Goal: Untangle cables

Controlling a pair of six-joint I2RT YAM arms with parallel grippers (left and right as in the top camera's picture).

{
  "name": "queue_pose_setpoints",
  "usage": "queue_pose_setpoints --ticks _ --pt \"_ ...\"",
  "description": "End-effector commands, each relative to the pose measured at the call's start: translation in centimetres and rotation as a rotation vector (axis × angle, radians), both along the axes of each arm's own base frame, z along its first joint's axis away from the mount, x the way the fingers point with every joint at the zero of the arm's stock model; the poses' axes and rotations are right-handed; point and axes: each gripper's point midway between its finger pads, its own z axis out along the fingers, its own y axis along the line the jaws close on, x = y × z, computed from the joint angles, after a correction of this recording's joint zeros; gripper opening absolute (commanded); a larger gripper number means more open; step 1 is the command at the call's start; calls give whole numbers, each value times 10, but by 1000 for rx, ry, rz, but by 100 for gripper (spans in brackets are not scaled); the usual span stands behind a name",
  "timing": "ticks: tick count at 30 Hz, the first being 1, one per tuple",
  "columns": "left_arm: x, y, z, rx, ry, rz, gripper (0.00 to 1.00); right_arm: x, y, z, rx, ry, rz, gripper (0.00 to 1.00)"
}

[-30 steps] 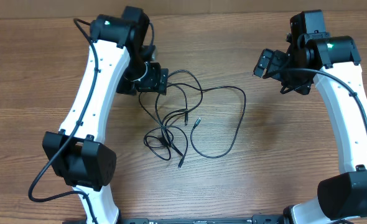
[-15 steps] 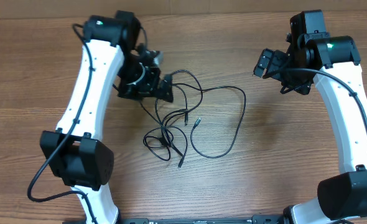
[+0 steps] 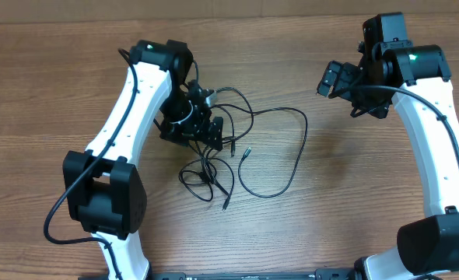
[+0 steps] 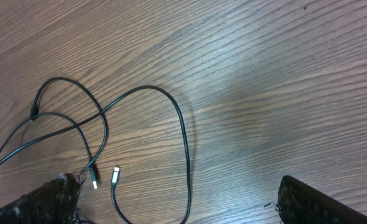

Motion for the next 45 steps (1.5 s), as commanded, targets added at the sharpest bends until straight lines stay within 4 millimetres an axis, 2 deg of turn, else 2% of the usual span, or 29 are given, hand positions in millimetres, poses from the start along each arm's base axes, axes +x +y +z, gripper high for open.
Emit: queue_pose_setpoints --ticks 1,9,11,15,18,23,24,25,28,30,32,36,40,43,45 --pt "-8 -14 -4 -68 -8 -67 94 2 -2 -2 -15 -1 -5 100" --pt "-18 -13 -39 -41 27 -51 89 2 -2 -2 -15 -1 -5 100" --pt "-22 -11 -50 -25 43 -33 83 2 -2 -2 -15 -1 -5 100" --pt "-12 3 -65 96 23 63 66 2 -2 -2 -15 -1 -5 100" --pt "-4 2 -67 103 -4 97 58 2 -2 -2 -15 -1 -5 100" --pt "12 -3 -69 93 -52 148 37 2 -2 -2 -15 -1 -5 100" --pt "14 -4 -70 88 -63 150 29 2 -2 -2 -15 -1 -5 100" --pt "18 -5 -69 84 -75 151 4 2 -2 -2 -15 -1 -5 100" --pt "27 -8 -58 69 -103 153 4 2 -2 -2 -15 -1 -5 100" --pt "37 -11 -39 56 -135 156 4 2 -2 -2 -15 -1 -5 100" --pt "49 -14 -9 38 -181 158 4 2 -2 -2 -15 -1 -5 100" --pt "76 -22 70 -22 -340 186 4 2 -2 -2 -15 -1 -5 100" --pt "100 -25 154 -101 -542 292 4 2 -2 -2 -15 -1 -5 100" --pt "107 -26 210 -182 -674 357 4 2 -2 -2 -15 -1 -5 100" --pt "107 -25 239 -226 -745 385 4 2 -2 -2 -15 -1 -5 100"
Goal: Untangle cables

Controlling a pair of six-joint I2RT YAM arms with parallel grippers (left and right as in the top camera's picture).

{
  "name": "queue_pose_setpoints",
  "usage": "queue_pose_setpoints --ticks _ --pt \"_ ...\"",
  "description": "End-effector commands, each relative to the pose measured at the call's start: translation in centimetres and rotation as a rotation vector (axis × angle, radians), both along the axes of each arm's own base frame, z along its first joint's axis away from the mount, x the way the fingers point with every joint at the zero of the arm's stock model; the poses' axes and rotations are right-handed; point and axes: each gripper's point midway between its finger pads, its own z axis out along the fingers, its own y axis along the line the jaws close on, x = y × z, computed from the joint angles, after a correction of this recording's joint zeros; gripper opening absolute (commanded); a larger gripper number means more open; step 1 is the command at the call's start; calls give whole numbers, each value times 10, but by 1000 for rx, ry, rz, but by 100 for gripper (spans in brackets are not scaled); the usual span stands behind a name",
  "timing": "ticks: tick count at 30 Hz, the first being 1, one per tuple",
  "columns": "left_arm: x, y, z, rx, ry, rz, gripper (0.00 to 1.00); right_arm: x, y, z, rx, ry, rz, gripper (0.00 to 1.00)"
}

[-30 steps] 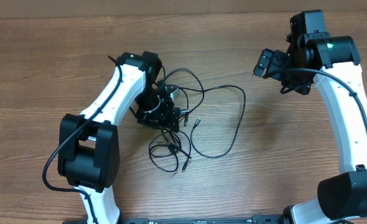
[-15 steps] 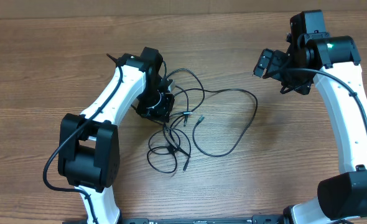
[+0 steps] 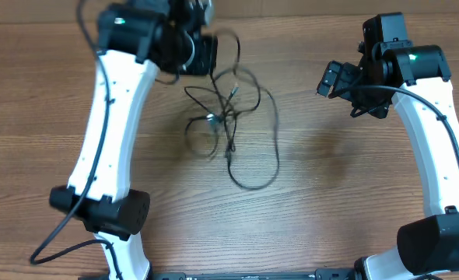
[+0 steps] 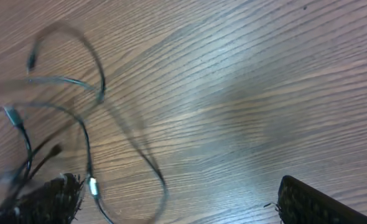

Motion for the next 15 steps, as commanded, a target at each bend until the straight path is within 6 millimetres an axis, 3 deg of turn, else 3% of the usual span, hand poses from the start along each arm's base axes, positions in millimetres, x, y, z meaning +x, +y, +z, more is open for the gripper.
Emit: queue_pose_setpoints --ticks 1,10,13,15 --pt "-3 5 63 -99 -137 78 4 2 -2 -1 -15 -1 -5 100" --pt "-4 26 176 -337 -427 199 4 2 -2 -1 -15 -1 -5 100" --pt "-8 30 193 -367 -476 191 4 2 -2 -1 -15 -1 -6 100" --pt "-9 31 187 -326 -477 176 4 2 -2 -1 -15 -1 -6 100"
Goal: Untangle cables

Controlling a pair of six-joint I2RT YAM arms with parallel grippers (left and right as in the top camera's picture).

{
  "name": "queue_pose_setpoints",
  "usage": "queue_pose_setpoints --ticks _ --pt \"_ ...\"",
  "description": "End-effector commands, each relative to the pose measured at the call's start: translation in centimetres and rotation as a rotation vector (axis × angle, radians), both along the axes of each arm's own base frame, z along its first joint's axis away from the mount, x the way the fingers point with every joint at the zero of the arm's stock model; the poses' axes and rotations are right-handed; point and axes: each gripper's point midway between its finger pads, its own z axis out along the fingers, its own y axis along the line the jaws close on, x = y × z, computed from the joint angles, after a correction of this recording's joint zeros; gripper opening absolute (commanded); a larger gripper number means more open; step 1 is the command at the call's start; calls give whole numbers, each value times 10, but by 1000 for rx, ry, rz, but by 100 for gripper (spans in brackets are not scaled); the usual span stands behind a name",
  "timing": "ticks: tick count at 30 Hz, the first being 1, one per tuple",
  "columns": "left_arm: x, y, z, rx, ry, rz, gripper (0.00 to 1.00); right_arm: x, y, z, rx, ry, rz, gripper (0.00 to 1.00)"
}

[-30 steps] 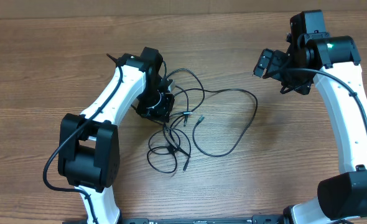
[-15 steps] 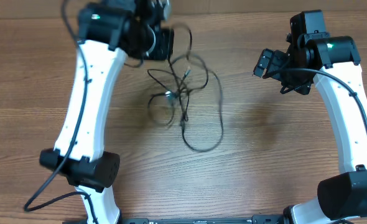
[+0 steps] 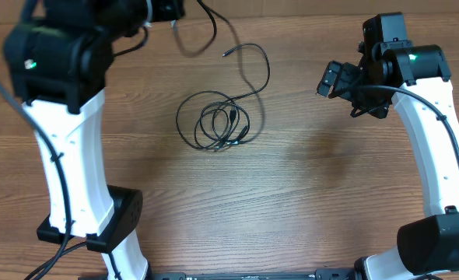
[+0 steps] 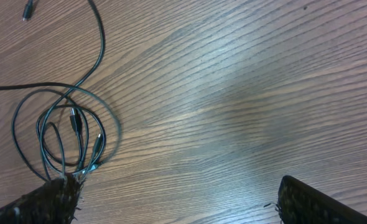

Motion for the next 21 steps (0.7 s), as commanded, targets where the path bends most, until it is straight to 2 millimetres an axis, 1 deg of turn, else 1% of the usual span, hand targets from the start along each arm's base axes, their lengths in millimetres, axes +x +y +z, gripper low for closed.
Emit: queue_pose_setpoints --ticks 1,5,7,9,14,17,21 --pt "-12 3 2 10 7 -4 4 2 -2 -1 -15 0 -6 100" --pt "-8 36 -43 135 163 177 4 2 -2 -1 -15 0 -5 100" --pt "-9 49 -62 188 230 240 4 2 -2 -1 -15 0 -6 100" --pt "-12 56 -79 229 296 268 4 2 -2 -1 -15 0 -6 100" --pt "-23 53 -117 276 452 236 4 2 -2 -1 -15 0 -5 100" --pt "-25 41 -139 282 531 179 4 2 -2 -1 -15 0 -6 100" --pt "-27 38 -172 329 637 167 4 2 -2 -1 -15 0 -5 100"
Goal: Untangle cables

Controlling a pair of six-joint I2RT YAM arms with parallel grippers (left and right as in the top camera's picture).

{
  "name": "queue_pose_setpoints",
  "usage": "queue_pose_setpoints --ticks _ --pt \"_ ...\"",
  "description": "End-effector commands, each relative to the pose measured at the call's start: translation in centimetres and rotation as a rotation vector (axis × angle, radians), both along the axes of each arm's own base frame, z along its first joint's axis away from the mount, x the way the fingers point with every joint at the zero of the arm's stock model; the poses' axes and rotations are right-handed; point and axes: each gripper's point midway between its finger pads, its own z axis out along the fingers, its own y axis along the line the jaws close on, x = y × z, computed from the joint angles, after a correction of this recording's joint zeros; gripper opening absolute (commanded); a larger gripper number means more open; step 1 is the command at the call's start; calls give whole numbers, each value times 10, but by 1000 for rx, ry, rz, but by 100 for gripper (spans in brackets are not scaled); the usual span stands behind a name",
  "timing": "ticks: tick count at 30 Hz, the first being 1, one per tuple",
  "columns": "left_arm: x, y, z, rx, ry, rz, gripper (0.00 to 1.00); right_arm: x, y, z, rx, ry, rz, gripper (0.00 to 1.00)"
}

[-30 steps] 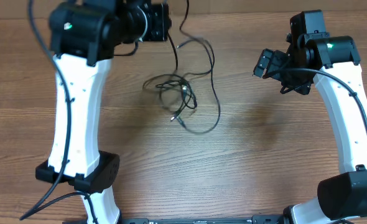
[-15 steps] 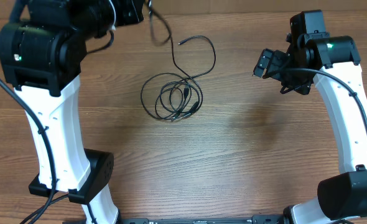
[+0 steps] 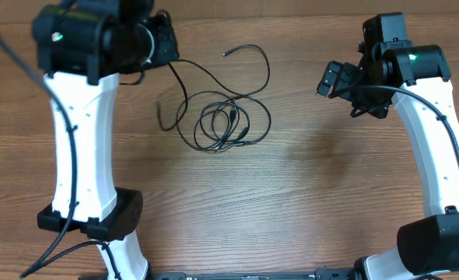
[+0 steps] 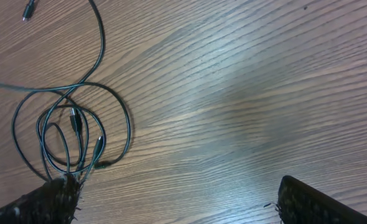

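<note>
A tangle of thin black cables (image 3: 222,124) lies coiled on the wooden table, left of centre; the right wrist view has the cable coil (image 4: 71,134) at its left. One plug end (image 3: 225,54) rests free behind the coil. Another strand (image 3: 184,89) rises from the coil to my left gripper (image 3: 163,45), which hangs above the table's back left and seems shut on it. A slack loop droops to the left of the coil. My right gripper (image 3: 328,78) hovers to the coil's right, open, with nothing between its fingers (image 4: 301,199).
The bare wooden table (image 3: 331,194) stretches to the right and front of the coil. The left arm's base (image 3: 109,222) and the right arm's base (image 3: 439,241) stand at the front edge.
My left gripper has come down and forward from the frame's top edge. The strand it holds now sags in a loop to the coil's left, and the coil's right side has spread a little. The right arm is unmoved.
My left gripper was first low on the spread-out tangle at the left of the table. Then it was raised with the cables swinging under it. Later most of the cable lay in a tight coil with one strand leading up. Now the gripper is lower.
</note>
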Motion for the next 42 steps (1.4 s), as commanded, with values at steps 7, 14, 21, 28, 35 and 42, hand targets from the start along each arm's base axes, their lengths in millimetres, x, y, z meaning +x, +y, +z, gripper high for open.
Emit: queue_pose_setpoints --ticks 7,14,21,28,35,42 --pt "-18 -2 -79 61 281 -17 4 2 -2 -1 -15 -1 -6 100" --pt "-30 3 -125 110 428 -11 4 2 -2 -1 -15 -1 -5 100" --pt "-18 25 -140 216 401 37 32 2 -2 -1 -15 -1 -6 100" --pt "2 28 -125 107 327 61 50 2 -2 -1 -15 -1 -6 100" --pt "11 27 -82 -52 238 55 99 2 -2 -1 -15 -1 -5 100" --pt "3 30 -88 -17 271 31 100 2 -2 -1 -15 -1 -5 100"
